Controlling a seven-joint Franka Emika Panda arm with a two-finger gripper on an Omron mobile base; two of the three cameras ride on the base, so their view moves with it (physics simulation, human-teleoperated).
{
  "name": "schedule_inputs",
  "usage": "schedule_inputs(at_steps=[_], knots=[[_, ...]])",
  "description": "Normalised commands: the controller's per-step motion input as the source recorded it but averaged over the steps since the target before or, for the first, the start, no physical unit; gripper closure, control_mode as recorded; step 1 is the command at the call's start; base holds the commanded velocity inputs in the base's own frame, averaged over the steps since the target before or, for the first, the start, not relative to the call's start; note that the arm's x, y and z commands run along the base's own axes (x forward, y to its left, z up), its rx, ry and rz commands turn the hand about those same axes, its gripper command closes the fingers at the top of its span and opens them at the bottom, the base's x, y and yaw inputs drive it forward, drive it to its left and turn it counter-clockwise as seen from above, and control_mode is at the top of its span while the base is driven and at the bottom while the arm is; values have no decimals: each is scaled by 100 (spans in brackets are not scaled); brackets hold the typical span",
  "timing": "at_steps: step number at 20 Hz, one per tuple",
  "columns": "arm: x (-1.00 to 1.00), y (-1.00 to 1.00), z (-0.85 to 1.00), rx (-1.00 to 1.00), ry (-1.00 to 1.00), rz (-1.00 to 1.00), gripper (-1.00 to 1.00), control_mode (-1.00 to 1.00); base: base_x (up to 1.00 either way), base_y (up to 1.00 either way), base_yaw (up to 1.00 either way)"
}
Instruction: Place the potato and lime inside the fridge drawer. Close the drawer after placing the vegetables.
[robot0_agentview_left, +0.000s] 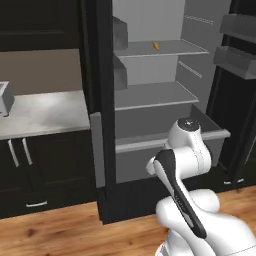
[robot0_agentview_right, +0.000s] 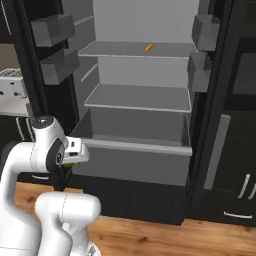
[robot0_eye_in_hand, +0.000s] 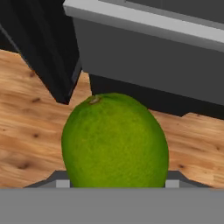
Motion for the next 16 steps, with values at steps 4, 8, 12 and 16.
schedule_inputs(at_steps=[4, 8, 12, 16], knots=[[0, 0, 0, 0, 0, 0, 100, 100, 93, -76, 15], [0, 0, 0, 0, 0, 0, 100, 100, 73, -59, 18], [0, 0, 0, 0, 0, 0, 100, 100, -11, -19, 22], [0, 0, 0, 0, 0, 0, 100, 100, 12, -16, 30]])
